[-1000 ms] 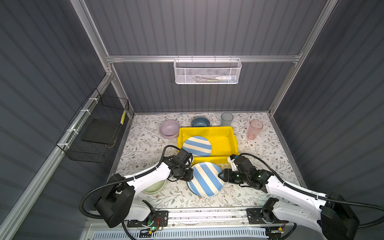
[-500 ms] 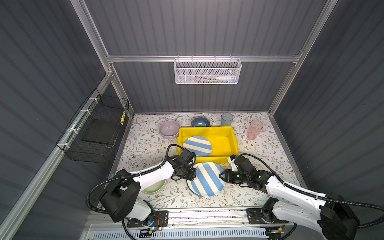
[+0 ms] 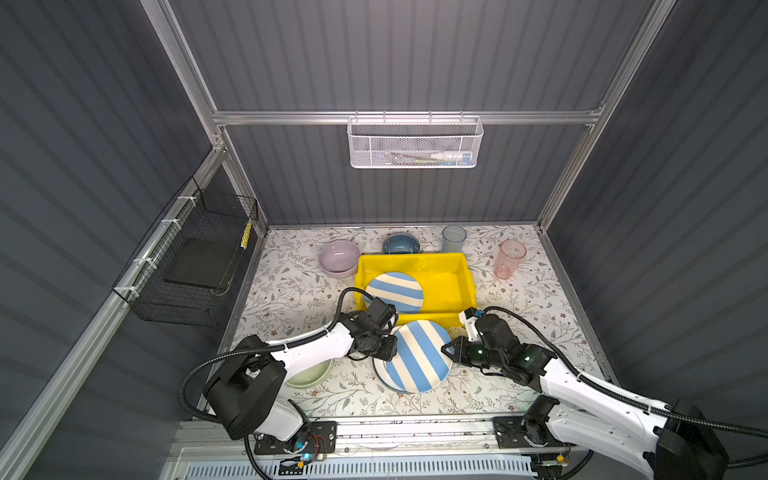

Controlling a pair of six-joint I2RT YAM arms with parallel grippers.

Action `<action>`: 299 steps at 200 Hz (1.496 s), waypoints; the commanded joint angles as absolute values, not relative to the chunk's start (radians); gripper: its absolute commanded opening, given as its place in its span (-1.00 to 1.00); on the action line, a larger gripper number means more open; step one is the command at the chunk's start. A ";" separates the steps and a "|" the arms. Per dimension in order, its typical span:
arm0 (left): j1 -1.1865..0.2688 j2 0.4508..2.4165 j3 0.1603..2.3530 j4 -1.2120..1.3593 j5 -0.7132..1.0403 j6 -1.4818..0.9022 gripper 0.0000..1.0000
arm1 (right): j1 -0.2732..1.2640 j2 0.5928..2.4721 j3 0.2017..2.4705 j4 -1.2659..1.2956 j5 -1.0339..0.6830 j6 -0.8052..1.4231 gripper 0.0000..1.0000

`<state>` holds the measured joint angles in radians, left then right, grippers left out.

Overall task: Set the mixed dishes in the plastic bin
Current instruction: 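Pinch and lift the next striped plate with the right gripper, then carry the striped plate over the yellow bin with the right gripper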

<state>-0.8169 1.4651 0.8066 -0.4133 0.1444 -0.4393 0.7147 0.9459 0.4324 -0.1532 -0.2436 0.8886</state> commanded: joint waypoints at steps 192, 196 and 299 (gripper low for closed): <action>-0.494 1.401 1.100 -0.683 -0.050 -0.348 0.02 | 0.695 0.963 0.997 -0.567 -0.100 0.627 -1.00; -0.490 1.408 1.099 -0.678 -0.048 -0.346 0.02 | 0.691 0.978 1.012 -0.561 -0.101 0.623 -1.00; -0.443 1.532 1.117 -0.617 0.000 -0.313 -0.26 | 0.517 1.352 1.254 -0.395 -0.235 0.561 -1.00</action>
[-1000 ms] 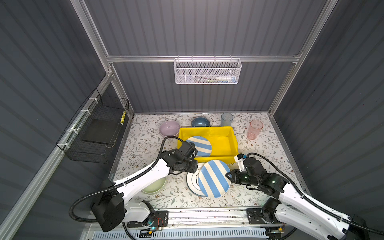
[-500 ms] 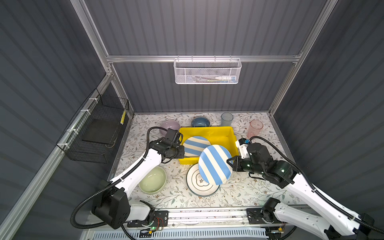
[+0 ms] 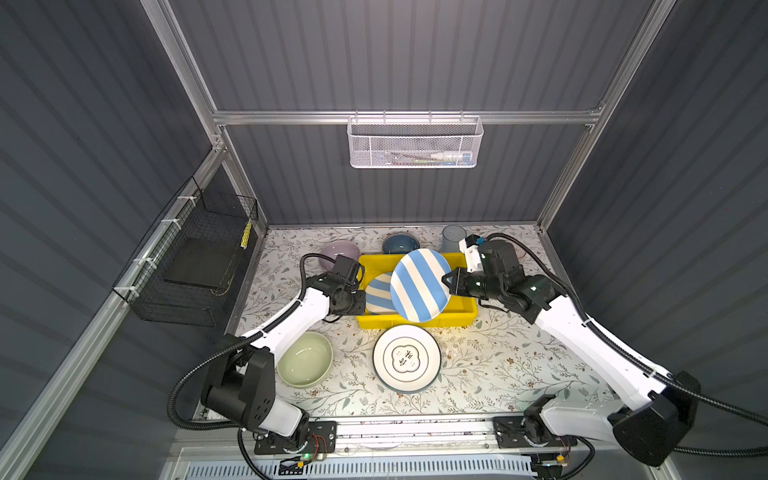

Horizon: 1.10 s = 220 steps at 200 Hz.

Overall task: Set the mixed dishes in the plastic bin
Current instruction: 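Carry the striped plate over the yellow bin with the right gripper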

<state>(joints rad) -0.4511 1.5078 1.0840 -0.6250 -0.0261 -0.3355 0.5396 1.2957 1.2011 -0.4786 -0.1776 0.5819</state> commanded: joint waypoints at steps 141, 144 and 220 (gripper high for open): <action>-0.437 1.557 1.114 -0.603 0.040 -0.327 -0.45 | 0.486 1.770 1.281 -0.147 -0.466 0.670 -1.00; -0.437 1.557 1.115 -0.604 0.041 -0.327 -0.45 | 0.485 1.775 1.280 -0.143 -0.467 0.671 -1.00; -0.437 1.547 1.106 -0.598 0.049 -0.331 -0.45 | 0.486 1.861 1.254 -0.072 -0.489 0.704 -1.00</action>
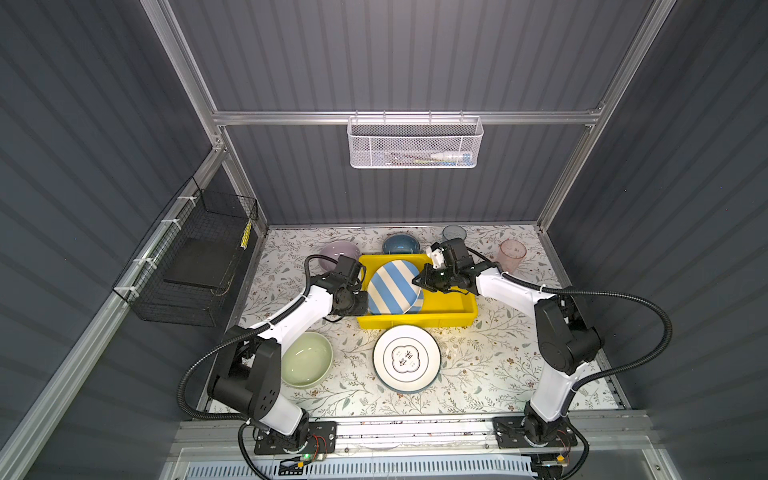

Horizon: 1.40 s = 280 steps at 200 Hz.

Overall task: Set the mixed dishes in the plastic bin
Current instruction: 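Carry the striped plate over the yellow bin with the right gripper, then lower the striped plate into the bin and open the right gripper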

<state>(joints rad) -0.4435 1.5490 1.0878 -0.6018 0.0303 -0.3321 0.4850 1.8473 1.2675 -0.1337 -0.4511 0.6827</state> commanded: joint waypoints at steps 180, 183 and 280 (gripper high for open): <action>-0.437 1.525 1.108 -0.612 0.053 -0.327 -0.45 | 0.489 1.948 1.289 -0.241 -0.356 0.591 -0.24; -0.437 1.525 1.106 -0.612 0.052 -0.327 -0.45 | 0.489 1.949 1.289 -0.242 -0.356 0.590 -0.23; -0.436 1.505 1.102 -0.615 0.046 -0.327 -0.39 | 0.517 2.003 1.343 -0.318 -0.299 0.556 -0.06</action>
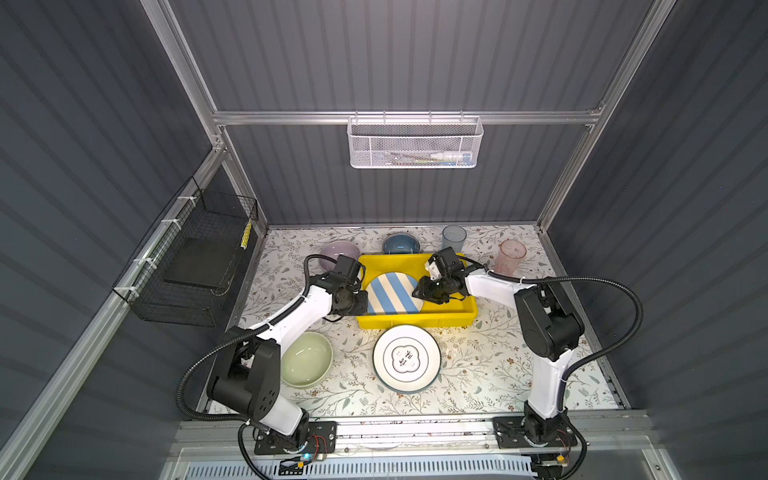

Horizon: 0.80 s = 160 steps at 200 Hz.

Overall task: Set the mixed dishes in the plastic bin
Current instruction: 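Lower the striped plate into the bin and open the right gripper, then move the right gripper back to the white printed plate stack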

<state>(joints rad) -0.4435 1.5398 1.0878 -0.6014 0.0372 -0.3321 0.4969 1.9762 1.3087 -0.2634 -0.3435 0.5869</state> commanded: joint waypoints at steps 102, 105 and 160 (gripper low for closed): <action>-0.437 1.448 1.118 -0.658 0.006 -0.308 -0.17 | 0.541 1.874 1.387 -0.485 -0.111 0.470 0.24; -0.437 1.445 1.117 -0.658 0.006 -0.308 -0.17 | 0.541 1.869 1.384 -0.485 -0.110 0.469 0.24; -0.437 1.369 1.097 -0.691 0.043 -0.297 -0.08 | 0.541 1.713 1.337 -0.507 -0.130 0.426 0.28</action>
<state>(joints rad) -0.4435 1.4261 1.0931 -0.6415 0.0200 -0.3214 0.5396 1.7878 1.3575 -0.4706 -0.1371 0.4641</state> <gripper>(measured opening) 0.449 0.637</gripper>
